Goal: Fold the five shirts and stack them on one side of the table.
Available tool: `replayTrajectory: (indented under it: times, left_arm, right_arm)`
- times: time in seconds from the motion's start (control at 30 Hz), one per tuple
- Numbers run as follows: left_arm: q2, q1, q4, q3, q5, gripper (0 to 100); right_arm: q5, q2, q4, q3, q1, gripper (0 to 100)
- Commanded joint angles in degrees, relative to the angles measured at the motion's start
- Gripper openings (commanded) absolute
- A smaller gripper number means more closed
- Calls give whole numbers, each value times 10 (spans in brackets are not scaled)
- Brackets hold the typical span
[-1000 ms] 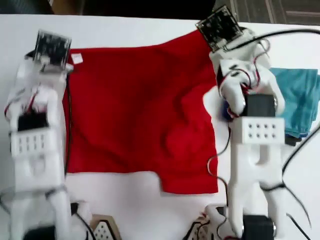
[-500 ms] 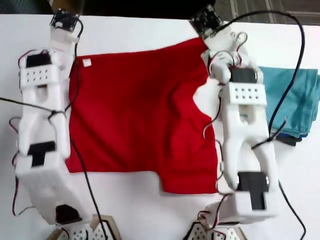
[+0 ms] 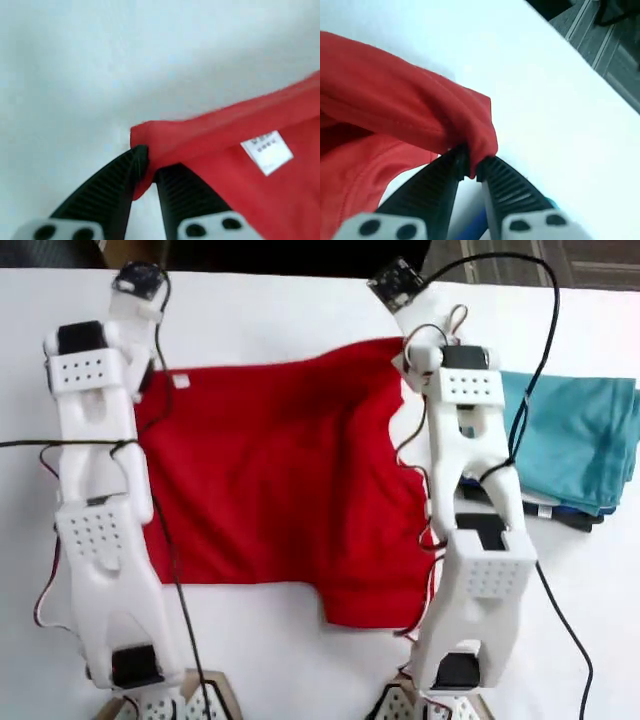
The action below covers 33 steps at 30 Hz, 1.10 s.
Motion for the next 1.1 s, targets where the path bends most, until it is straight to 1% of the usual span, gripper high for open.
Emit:
replayTrajectory:
  times: [0.0, 0.1, 0.27, 0.4, 0.53, 0.83, 0.93, 1.07]
  left_arm:
    - [18, 11, 43, -62, -24, 25]
    - [34, 12, 75, -95, -24, 25]
    - [34, 16, 156, -184, -23, 25]
    - [18, 1, 156, -182, -17, 25]
    - [-40, 3, 156, -86, -18, 25]
    - [-266, 14, 143, 209, -19, 27]
    - [-345, 12, 104, 335, -19, 27]
    - [-470, 16, 9, 535, -16, 27]
  right_arm:
    - [-25, 1, 35, -48, -2, 21]
    - [-58, -1, 49, -47, -4, 21]
    - [-63, -39, 99, -45, -5, 21]
    - [-62, -95, 172, -44, -15, 21]
    - [-61, -147, 237, -44, -19, 21]
    - [-63, -218, 356, -43, -19, 21]
    - [-63, -234, 379, -39, -19, 21]
    - [-62, -280, 380, 24, -19, 21]
